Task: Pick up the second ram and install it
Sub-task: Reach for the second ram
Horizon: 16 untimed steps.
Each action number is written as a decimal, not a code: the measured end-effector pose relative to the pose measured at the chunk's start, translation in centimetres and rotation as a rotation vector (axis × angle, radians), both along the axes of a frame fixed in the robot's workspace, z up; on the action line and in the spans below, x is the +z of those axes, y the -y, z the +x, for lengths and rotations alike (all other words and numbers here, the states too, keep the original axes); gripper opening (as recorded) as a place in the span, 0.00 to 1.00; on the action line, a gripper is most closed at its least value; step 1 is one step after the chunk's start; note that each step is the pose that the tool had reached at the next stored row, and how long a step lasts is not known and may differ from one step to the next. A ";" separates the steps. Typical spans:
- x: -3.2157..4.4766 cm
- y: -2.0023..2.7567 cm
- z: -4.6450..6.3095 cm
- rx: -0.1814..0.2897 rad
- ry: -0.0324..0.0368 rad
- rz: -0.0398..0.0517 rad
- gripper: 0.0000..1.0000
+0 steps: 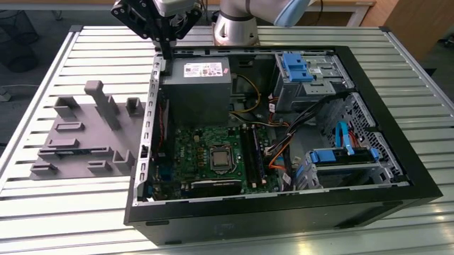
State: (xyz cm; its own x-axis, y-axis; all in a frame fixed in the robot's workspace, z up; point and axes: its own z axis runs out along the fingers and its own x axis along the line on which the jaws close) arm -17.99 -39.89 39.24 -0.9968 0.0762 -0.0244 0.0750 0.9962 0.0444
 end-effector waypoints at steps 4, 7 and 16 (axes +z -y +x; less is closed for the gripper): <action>0.00 0.00 -0.3 0.000 0.0000 -0.0001 0.11; -0.01 0.00 -0.6 0.000 0.0000 0.0000 0.11; -0.03 0.00 -1.4 0.000 0.0000 0.0000 0.11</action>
State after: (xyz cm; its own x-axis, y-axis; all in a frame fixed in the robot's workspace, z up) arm -19.37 -39.89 39.21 -0.9968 0.0762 -0.0245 0.0751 0.9962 0.0444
